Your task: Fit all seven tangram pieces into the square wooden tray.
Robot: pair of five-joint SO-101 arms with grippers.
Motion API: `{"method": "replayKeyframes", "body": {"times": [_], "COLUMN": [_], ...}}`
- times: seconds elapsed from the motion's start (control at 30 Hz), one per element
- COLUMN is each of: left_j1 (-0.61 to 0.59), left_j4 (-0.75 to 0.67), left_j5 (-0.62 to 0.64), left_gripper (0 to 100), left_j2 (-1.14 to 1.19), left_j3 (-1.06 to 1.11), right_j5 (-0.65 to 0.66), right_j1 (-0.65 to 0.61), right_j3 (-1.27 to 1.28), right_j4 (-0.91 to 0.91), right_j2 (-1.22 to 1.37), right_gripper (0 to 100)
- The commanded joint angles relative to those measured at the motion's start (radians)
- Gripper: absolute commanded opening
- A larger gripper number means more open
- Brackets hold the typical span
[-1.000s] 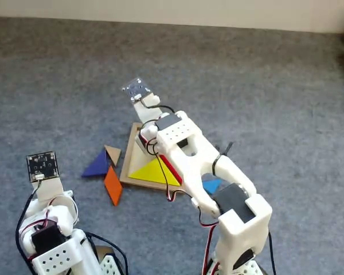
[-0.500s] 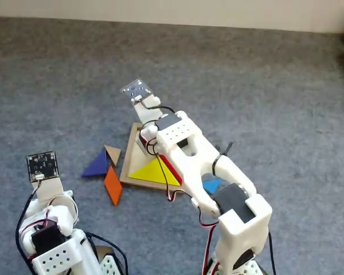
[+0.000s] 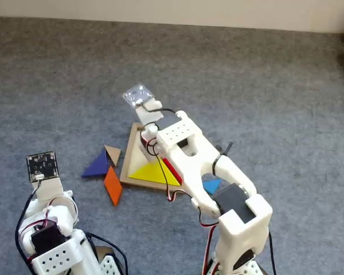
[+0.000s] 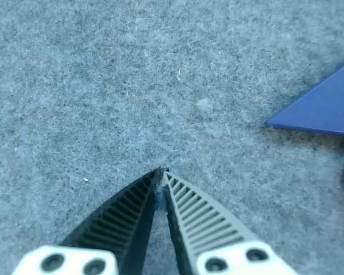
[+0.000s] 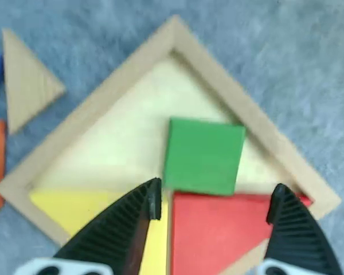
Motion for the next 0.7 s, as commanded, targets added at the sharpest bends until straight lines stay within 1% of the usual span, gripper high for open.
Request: {"method": "replayKeyframes", "body": {"times": [0.0, 0.2, 0.4, 0.57, 0.67], "left_j1": [-0.004, -0.004, -0.004, -0.004, -0.004], "left_j4": [0.003, 0.003, 0.003, 0.003, 0.003], "left_j5": [0.009, 0.009, 0.009, 0.009, 0.009], "left_gripper": [1, 1, 1, 1, 1], "left_j2": [-0.038, -0.039, -0.039, -0.039, -0.039], "left_j3": [0.019, 0.019, 0.019, 0.019, 0.019], "right_j5": [0.06, 0.127, 0.18, 0.186, 0.186], "right_j1": [0.028, 0.104, 0.142, 0.174, 0.203], "right_j3": [-0.045, -0.038, 0.074, 0.145, 0.223], "right_j4": [0.094, 0.185, 0.237, 0.298, 0.303], "right_j2": [-0.065, -0.236, -0.346, -0.417, -0.443], "right_gripper": [28.6, 28.6, 28.6, 28.6, 28.6]}}
